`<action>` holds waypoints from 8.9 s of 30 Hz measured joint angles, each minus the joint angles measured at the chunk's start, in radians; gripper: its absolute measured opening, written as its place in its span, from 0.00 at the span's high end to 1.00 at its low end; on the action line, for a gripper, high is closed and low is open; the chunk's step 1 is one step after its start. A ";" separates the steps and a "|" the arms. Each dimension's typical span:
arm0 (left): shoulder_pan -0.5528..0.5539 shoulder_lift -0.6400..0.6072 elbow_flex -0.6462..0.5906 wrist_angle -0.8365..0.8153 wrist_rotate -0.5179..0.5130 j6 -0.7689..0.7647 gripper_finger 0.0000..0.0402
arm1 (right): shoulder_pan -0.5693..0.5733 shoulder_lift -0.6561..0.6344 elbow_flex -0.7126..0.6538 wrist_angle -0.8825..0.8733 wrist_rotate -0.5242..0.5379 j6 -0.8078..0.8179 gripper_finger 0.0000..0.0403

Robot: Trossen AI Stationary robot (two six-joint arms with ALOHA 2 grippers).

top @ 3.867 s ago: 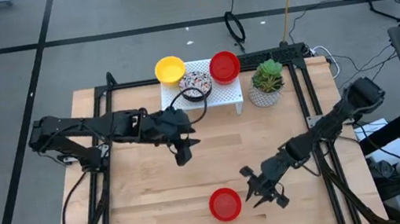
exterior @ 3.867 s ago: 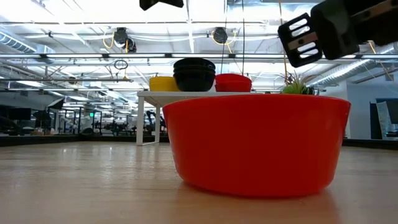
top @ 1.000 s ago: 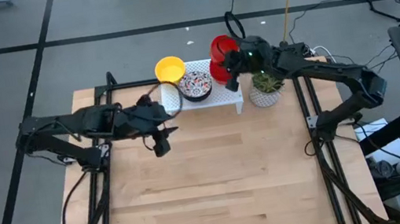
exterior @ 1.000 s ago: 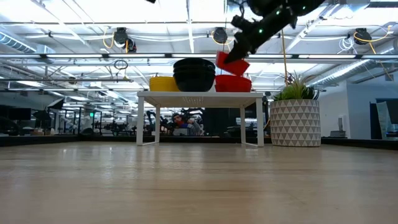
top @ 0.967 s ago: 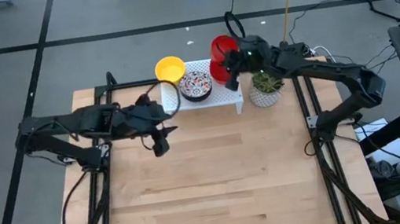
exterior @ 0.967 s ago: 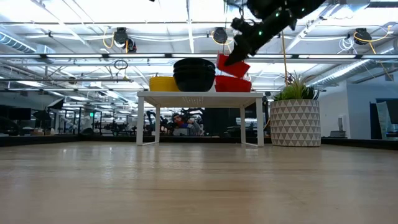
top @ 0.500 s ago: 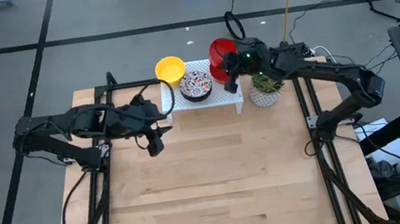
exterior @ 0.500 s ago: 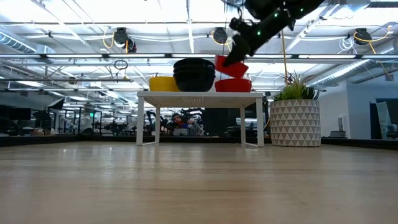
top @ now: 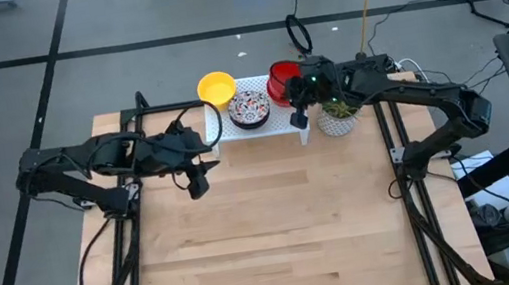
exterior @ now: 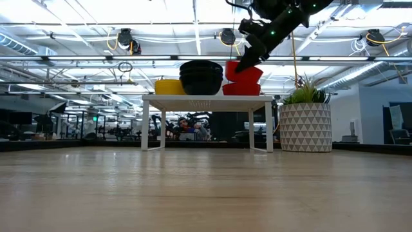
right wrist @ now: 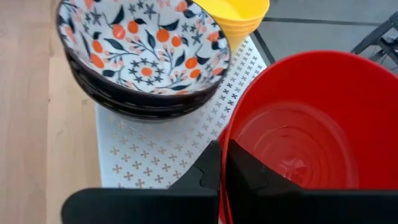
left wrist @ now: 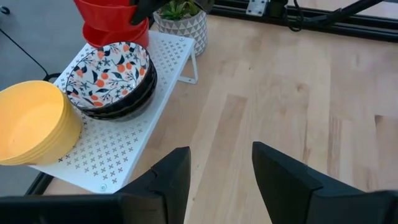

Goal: Pick & Place Mini bowls
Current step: Stack the red bowl on the red bowl on the shelf, then return to Home Position

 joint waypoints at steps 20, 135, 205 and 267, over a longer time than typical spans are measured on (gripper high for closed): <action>0.000 0.000 0.000 0.000 0.007 -0.005 0.56 | -0.007 -0.011 -0.027 0.119 0.083 -0.038 0.76; -0.357 -0.942 -1.463 1.130 -0.867 -0.023 0.56 | 0.207 -0.962 -1.196 0.672 0.290 0.466 0.61; -0.355 -1.257 -1.462 1.131 -0.867 -0.025 0.56 | 0.178 -1.428 -1.197 0.673 0.288 0.460 0.61; -0.355 -1.257 -1.462 1.131 -0.867 -0.025 0.56 | 0.100 -1.391 -1.196 0.671 0.288 0.460 0.61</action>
